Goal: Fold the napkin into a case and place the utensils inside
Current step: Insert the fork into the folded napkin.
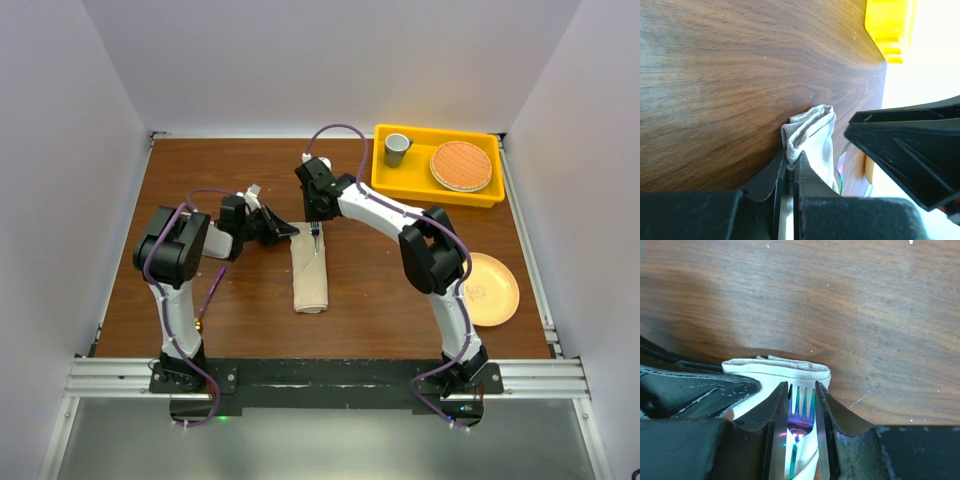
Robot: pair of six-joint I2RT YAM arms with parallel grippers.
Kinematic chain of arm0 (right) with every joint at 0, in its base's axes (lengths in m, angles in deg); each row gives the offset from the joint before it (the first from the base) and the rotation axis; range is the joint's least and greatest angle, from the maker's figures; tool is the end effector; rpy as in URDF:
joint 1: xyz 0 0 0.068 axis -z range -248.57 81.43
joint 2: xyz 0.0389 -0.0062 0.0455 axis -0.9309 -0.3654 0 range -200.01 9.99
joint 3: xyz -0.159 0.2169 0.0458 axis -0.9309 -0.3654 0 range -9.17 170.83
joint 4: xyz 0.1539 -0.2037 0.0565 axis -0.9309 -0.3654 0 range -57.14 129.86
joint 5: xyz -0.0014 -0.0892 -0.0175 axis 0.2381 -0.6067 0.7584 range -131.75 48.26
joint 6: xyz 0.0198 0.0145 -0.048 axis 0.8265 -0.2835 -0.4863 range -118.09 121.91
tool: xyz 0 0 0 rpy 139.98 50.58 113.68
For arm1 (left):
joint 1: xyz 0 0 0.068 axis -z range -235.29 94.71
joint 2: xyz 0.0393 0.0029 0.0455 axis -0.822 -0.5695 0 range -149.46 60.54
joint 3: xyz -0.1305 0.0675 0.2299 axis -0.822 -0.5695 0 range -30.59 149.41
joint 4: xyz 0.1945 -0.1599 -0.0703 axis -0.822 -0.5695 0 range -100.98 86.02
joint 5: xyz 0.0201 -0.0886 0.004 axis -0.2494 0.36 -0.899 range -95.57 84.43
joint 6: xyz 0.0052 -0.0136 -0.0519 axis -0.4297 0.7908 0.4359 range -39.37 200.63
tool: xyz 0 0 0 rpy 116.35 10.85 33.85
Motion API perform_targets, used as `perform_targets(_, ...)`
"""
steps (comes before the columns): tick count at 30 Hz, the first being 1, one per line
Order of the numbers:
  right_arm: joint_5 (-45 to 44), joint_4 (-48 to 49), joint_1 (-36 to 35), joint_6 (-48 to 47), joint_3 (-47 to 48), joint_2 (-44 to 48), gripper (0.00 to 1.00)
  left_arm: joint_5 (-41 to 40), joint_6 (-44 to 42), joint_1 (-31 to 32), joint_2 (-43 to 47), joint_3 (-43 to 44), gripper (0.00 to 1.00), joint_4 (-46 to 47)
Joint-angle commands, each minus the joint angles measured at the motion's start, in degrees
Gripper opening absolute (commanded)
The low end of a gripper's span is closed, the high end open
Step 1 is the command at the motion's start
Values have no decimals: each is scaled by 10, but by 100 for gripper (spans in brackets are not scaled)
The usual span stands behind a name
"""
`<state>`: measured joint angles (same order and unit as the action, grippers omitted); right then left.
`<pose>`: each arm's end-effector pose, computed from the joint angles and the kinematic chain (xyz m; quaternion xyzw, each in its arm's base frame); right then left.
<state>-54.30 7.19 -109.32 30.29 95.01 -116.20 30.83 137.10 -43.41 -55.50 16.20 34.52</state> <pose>0.3749 0.3131 0.2017 -0.0691 0.9452 0.0853 0.3075 0.3549 -0.0962 0.0904 -0.1704 0.8226 -0.4884 0.2359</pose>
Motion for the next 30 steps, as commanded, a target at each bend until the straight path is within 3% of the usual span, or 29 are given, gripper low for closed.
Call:
perform_targets(1,-12,1,-1,12,9,40,22,-23,-7,-5,-8,4,0,1)
perform_targets(19,1,-10,-10,33,-41,43,22,-23,-5,-5,-9,4,0,3)
perform_targets(22,3,-10,-11,35,-35,39,25,-23,-4,-5,-9,4,0,3)
perform_targets(26,4,-17,-12,34,-29,39,42,-21,-2,-5,-4,5,0,5)
perform_targets(30,4,-30,-11,33,-19,46,56,-19,-4,-5,6,10,10,8)
